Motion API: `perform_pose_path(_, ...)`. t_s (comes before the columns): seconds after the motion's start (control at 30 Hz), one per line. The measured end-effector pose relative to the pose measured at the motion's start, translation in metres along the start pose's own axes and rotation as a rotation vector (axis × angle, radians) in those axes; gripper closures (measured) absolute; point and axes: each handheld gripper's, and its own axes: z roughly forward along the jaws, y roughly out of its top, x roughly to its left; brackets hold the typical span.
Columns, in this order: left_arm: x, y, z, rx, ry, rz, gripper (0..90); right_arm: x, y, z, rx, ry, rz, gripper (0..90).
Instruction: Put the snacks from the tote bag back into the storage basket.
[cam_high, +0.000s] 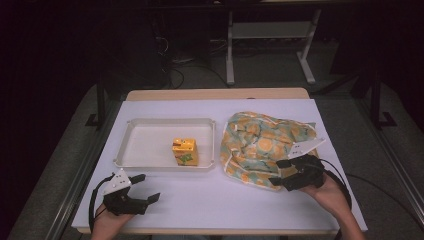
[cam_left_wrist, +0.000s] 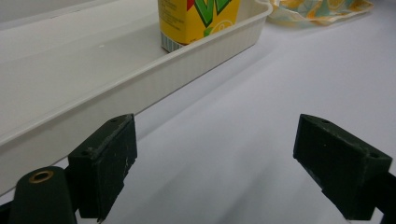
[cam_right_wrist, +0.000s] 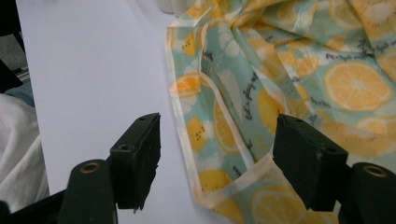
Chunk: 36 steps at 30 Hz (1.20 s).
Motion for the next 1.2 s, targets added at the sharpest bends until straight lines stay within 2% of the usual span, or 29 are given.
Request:
perform_pose_path(0.17, 0.0, 0.0, -0.001, -0.003, 0.001, 0.003, 13.2, 0.0, -0.012, -0.004, -0.029, 0.003, 0.026, 31.5)
perform_pose_path(0.5, -0.002, 0.001, 0.0, 0.001, -0.003, 0.013, 13.2, 0.007, -0.034, -0.007, -0.045, -0.02, 0.049, 31.0)
perform_pose_path(0.7, -0.002, 0.001, 0.0, -0.008, -0.002, 0.023, 13.3, 0.012, -0.05, -0.011, -0.113, -0.02, 0.094, 28.9)
perform_pose_path(0.8, -0.002, 0.001, 0.0, 0.004, -0.002, 0.024, 13.3, 0.013, -0.055, -0.013, -0.127, -0.043, 0.107, 28.1)
perform_pose_path(0.9, -0.003, 0.001, 0.0, 0.004, -0.003, 0.025, 13.3, 0.013, -0.061, -0.016, -0.154, -0.041, 0.123, 26.5)
perform_pose_path(1.03, -0.002, 0.001, 0.001, 0.004, -0.004, 0.032, 13.3, 0.015, -0.063, -0.014, -0.152, -0.056, 0.13, 23.6)
perform_pose_path(1.2, -0.002, 0.001, 0.002, 0.003, -0.002, 0.038, 13.3, 0.017, -0.059, -0.012, -0.158, -0.041, 0.121, 19.6)
